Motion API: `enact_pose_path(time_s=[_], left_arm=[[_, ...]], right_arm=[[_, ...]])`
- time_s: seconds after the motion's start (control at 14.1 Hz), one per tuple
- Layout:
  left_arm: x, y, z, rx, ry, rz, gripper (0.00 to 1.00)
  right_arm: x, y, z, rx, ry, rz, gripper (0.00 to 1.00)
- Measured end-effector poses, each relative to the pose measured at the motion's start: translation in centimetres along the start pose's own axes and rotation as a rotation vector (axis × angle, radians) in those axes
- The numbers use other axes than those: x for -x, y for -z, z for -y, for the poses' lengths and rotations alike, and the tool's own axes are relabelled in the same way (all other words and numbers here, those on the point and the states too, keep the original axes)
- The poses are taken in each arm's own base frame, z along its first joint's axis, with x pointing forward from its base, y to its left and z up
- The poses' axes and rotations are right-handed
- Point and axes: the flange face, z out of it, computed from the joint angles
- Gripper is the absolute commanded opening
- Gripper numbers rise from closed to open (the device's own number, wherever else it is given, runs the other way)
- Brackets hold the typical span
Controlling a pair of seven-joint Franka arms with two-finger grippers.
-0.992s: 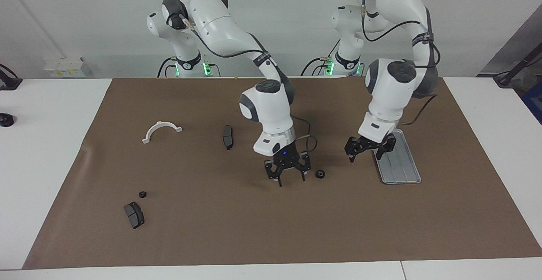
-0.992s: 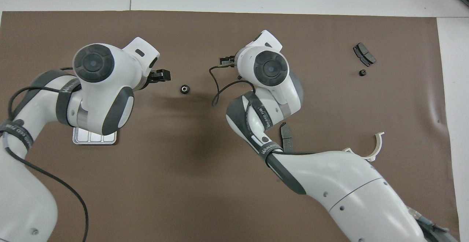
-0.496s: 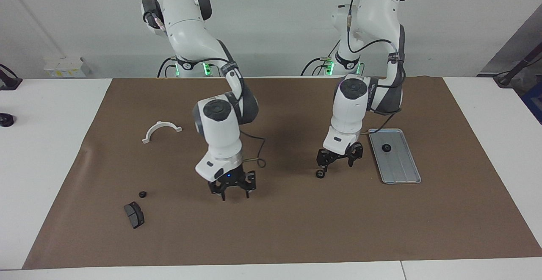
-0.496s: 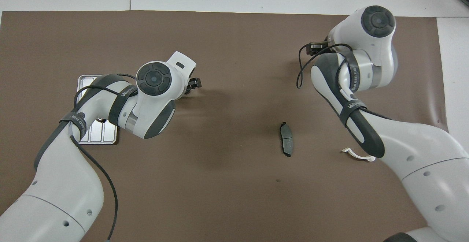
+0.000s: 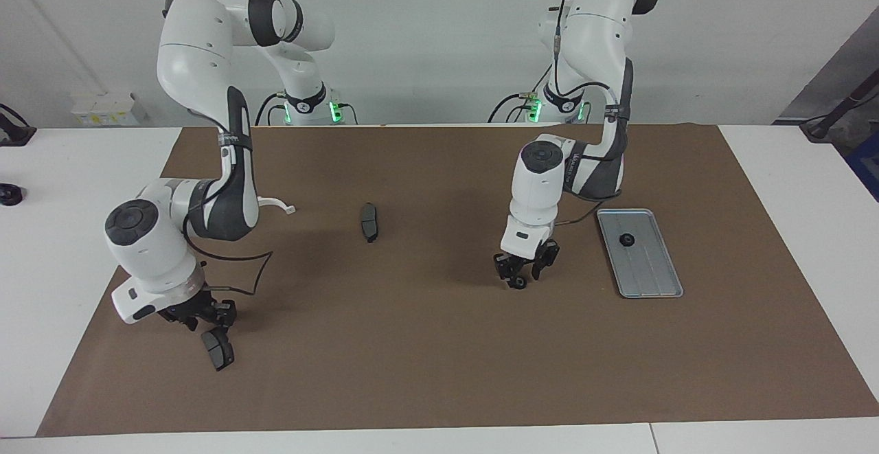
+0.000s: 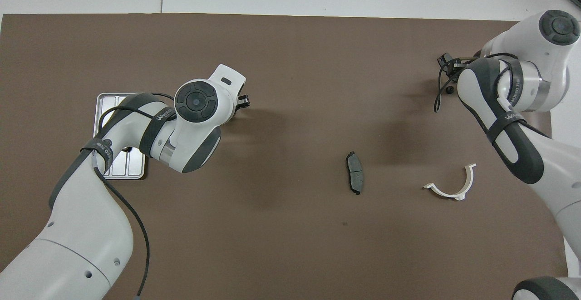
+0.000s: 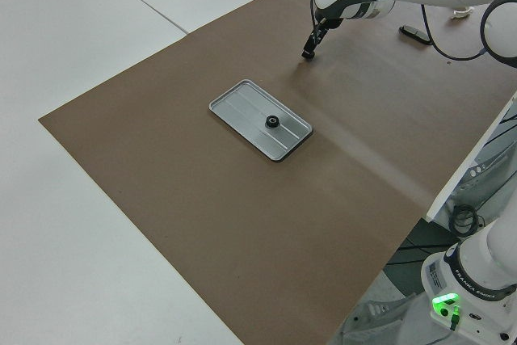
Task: Pick bearing gear from pile to tray
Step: 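Place the gear on the silver tray with the left gripper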
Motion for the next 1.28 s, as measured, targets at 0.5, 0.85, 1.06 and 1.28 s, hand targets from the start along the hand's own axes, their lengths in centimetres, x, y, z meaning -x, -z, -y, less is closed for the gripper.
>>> enact_pose_path(time_s=[0.5,0.85,1.06,1.28], left_arm=[[0.7,-1.1,0.1,-0.006,-0.005,0.014,0.45],[0.6,-1.0,0.2,-0.002,-0.009,0.001,0.00],[-0.9,0.2,0.5,-0.006,0.004,-0.018,0.00],[-4.4,3.3,4.6,-0.045,-0.016,-0.025,0.00]], right_arm=[[0.7,-0.2,1.2,-0.009,-0.002,0.017,0.55],[1.8,-0.9,1.3,-0.009,-0.044,0.046,0.48],[2.1,-0.9,1.7,-0.009,-0.060,0.056,0.44],[2.2,-0.9,2.0,-0.009,-0.067,0.059,0.38]])
